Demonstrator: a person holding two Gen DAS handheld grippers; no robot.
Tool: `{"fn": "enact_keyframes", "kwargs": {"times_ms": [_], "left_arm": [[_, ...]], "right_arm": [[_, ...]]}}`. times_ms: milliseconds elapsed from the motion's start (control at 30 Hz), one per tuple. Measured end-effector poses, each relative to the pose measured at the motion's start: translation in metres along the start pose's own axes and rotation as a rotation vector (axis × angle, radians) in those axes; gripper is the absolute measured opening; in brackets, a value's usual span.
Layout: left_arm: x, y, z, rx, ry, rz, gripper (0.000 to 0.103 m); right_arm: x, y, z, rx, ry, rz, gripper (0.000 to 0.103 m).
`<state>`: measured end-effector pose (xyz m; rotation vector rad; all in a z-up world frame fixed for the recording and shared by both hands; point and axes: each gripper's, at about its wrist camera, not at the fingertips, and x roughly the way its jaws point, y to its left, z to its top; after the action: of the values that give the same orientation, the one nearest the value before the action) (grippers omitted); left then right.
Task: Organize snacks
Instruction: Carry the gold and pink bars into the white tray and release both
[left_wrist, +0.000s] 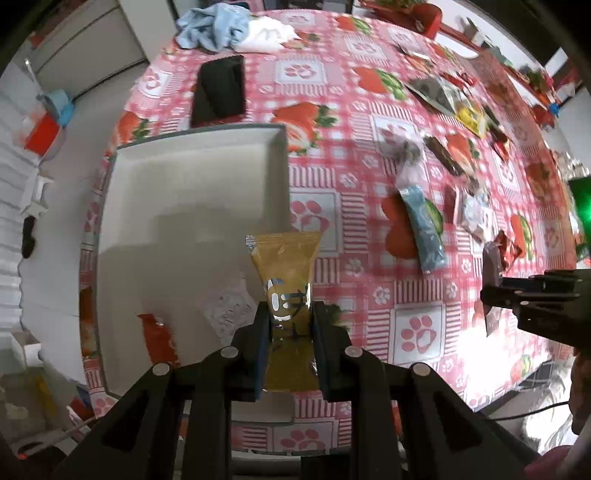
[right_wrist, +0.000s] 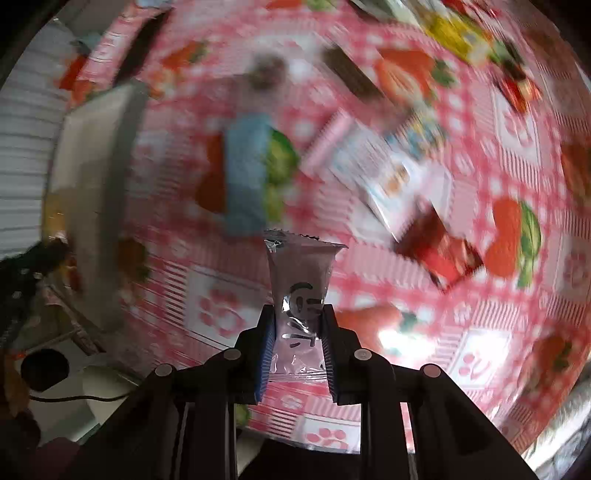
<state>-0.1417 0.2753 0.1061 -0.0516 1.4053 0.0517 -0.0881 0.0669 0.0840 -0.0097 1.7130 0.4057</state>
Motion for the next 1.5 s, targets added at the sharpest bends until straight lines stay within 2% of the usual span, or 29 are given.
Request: {"fn": "enact_keyframes", "kwargs": {"times_ms": [100, 367, 833, 1500], "left_arm": [[-0.004, 0.010, 0.002, -0.024, -0.016, 0.014, 0.024], [-0.011, 0.040, 0.001, -0.099, -0.041, 0.033, 0.024], [-0.012, 0.087, 0.000, -0.193, -0.057, 0.069, 0.024], [0.014, 0.117, 0.037, -0.207, -0.035, 0.082, 0.024]], "right_arm": [[-0.014, 0.030, 0.017, -0.046, -0.028, 0.028, 0.026], [-0.004, 0.075, 0.050, -0.180, -0.058, 0.055, 0.026], [-0.008, 0.146, 0.070, -0.337, -0.052, 0.080, 0.026], [0.012, 0.192, 0.110, -0.349, -0.024, 0.098, 0.026]]}}
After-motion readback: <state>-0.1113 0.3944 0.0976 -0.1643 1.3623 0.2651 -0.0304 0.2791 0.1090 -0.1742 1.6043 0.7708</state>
